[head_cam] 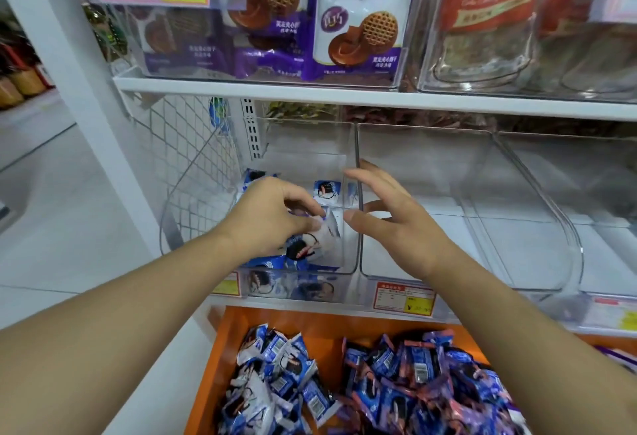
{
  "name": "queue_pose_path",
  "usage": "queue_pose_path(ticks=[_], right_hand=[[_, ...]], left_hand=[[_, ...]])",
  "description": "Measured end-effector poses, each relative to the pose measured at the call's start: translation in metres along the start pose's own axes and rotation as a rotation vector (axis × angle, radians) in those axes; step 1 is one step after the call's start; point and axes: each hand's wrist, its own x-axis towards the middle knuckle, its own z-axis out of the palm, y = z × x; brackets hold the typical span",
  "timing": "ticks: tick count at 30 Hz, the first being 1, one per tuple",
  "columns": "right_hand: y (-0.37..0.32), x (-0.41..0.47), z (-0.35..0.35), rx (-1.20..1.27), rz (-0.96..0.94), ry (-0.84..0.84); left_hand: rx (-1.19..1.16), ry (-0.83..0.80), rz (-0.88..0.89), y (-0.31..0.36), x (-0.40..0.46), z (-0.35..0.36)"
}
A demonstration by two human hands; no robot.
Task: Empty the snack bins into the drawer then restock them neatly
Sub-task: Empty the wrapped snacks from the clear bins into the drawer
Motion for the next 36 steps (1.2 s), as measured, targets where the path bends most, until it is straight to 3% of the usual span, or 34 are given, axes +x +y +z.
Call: queue_pose_path(ticks=[5,9,11,15,21,23,27,32,34,36], right_hand=[[0.000,-0.001,0.000,0.021,0.010,-0.007],[0.000,-0.001,-0.001,0.037,0.017,-0.015],[-0.001,-0.001,-0.001,0.037,0.019,-0.018],[-0.008,-0.002,-0.004,0.036,0.039,-0.017],[-0.005,-0.003,0.003,0.007,0.035,-0.018],[-0.006,-0.003,0.004,0.009,0.033,-0.021],[-0.008,-0.005,0.003,0.046,0.037,-0.010],[-0.009,-0.007,0.001,0.077,0.057,-0.030],[-0.008,-0.005,0.001,0.074,0.049,-0.030],[-0.007,-0.006,0.001,0.066,0.044,-0.032]], left_hand=[[-0.096,0.248,0.028,0.031,-0.038,-0.031],[-0.188,0.261,0.045,0.047,-0.088,-0.043],[-0.258,0.193,0.030,0.042,-0.112,-0.038],[-0.120,-0.002,-0.034,0.005,-0.143,-0.014],[0.465,-0.388,-0.103,-0.073,-0.165,0.025],[0.557,-0.433,-0.120,-0.085,-0.166,0.031],[0.448,-0.258,0.006,-0.061,-0.152,0.023],[0.003,0.064,0.171,0.022,-0.106,-0.010],[-0.001,0.146,0.181,0.031,-0.068,-0.016],[0.088,0.118,0.136,0.024,-0.026,-0.015]])
